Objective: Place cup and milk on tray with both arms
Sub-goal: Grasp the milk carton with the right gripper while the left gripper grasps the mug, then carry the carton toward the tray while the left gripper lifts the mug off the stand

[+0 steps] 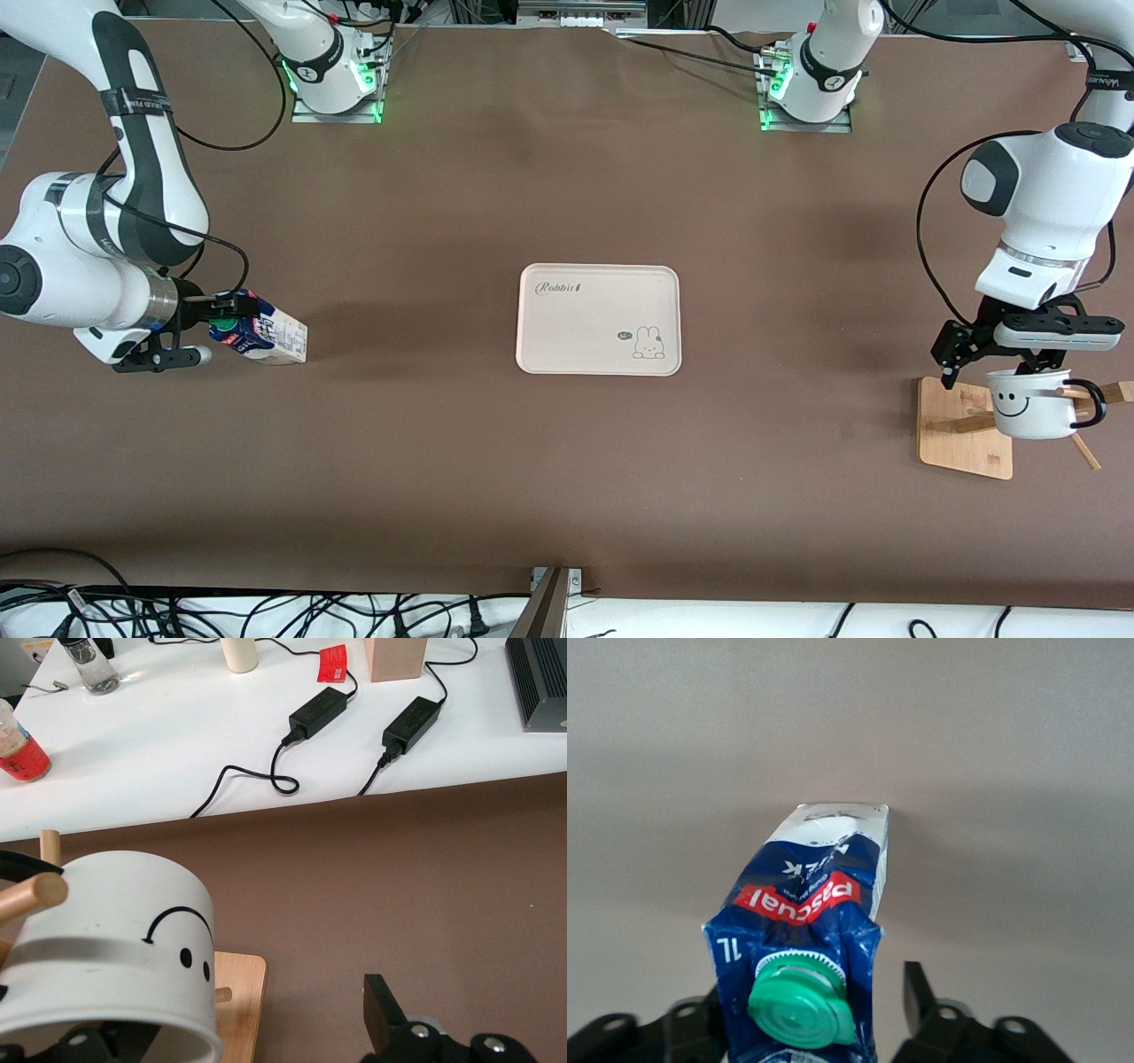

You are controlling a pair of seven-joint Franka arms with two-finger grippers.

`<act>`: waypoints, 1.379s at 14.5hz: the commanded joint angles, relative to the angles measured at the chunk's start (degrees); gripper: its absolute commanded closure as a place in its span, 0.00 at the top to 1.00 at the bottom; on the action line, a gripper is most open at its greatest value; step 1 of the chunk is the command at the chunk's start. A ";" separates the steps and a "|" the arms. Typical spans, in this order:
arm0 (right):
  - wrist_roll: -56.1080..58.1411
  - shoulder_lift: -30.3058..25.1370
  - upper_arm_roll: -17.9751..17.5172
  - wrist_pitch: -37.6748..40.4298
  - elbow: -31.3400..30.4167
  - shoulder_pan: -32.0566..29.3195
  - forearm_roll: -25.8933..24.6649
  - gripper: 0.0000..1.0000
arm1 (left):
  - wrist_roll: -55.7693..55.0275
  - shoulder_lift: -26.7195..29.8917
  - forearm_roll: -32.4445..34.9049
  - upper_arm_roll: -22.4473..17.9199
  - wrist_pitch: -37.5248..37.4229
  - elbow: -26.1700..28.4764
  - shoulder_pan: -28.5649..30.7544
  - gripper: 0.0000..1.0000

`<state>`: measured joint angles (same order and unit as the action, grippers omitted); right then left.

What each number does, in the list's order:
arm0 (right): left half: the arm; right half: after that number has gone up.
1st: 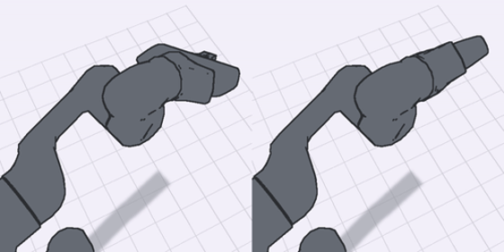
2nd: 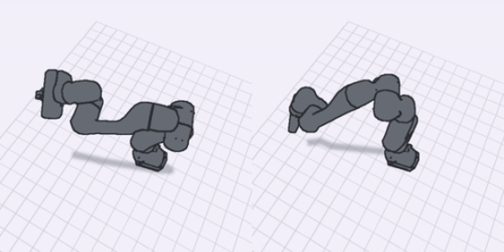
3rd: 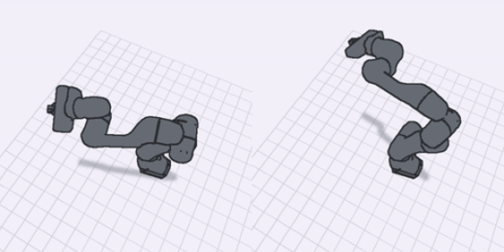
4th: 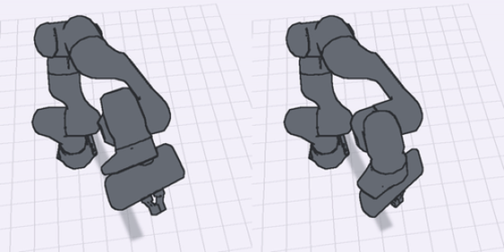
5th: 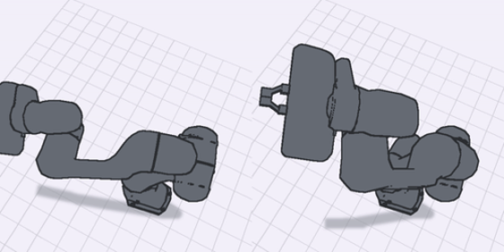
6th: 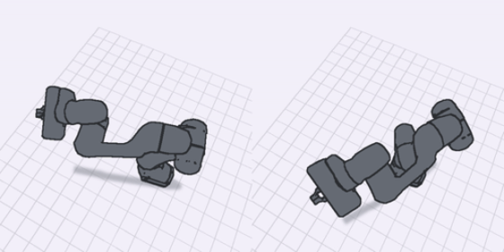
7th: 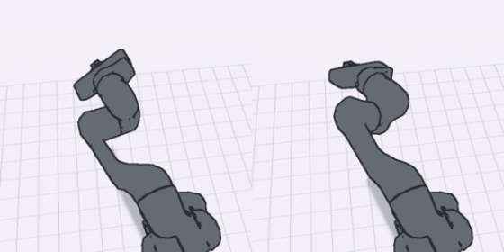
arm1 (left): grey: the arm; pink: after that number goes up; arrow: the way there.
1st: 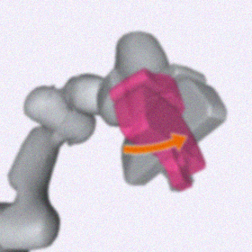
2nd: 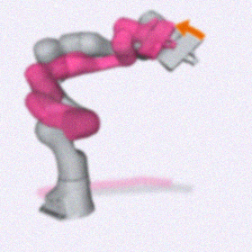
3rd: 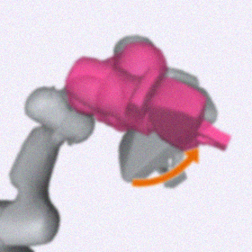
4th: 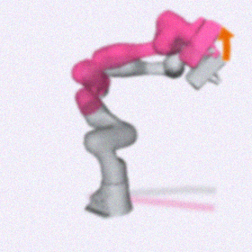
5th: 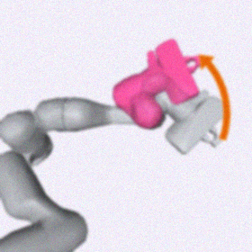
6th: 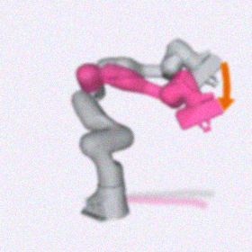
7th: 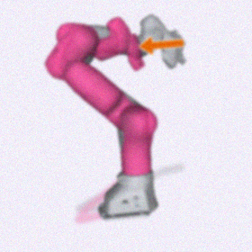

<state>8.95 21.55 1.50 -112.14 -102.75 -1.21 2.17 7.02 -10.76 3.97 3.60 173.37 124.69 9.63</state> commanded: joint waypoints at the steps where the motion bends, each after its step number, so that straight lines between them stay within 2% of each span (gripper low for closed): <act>1: 0.81 -0.10 -0.01 -0.45 0.00 0.06 0.73 0.49 | 0.45 -0.67 1.21 -0.17 0.57 -0.94 0.57 1.00; 2: 0.81 -0.10 -0.01 -0.45 0.00 0.06 0.73 0.46 | 0.89 -0.67 1.21 -0.17 0.57 -0.94 0.57 0.99; 3: 0.29 -0.10 -0.01 -0.45 0.00 0.06 0.73 0.46 | 1.24 -0.67 1.21 -0.26 0.57 -0.94 0.66 0.90; 4: 0.11 -0.10 -0.01 -0.45 0.00 0.15 0.73 0.46 | 1.33 -0.67 1.13 -0.26 0.65 -0.94 0.66 0.78; 8: 0.45 -0.28 -0.01 -0.27 0.26 0.15 0.73 0.46 | 1.33 -0.67 1.13 -0.35 0.66 -0.94 0.75 0.48; 10: 0.89 -1.06 -0.10 0.43 1.05 0.15 0.64 0.46 | 1.33 -0.58 1.13 -0.35 0.66 -0.94 0.75 0.42; 13: 0.11 -4.49 -1.59 1.13 1.06 0.15 0.73 0.46 | 1.51 -0.58 1.30 -1.05 0.74 -0.94 0.83 0.42; 16: -4.35 -7.04 -5.62 2.89 1.49 0.15 0.99 0.46 | 1.60 -0.49 1.39 -1.05 1.27 -0.94 0.92 0.42; 17: -8.29 -7.22 -8.33 2.89 1.93 0.15 1.43 0.46 | 1.68 -0.58 1.39 -1.05 2.14 -0.67 1.10 0.40; 20: -23.66 -6.35 -15.63 2.81 6.49 0.59 1.96 0.46 | 2.74 -0.67 1.39 -1.05 2.50 -0.58 1.54 0.20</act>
<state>-6.49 14.74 -10.17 -110.26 -99.16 -0.77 3.52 8.67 -10.91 3.97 2.44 174.97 124.63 10.44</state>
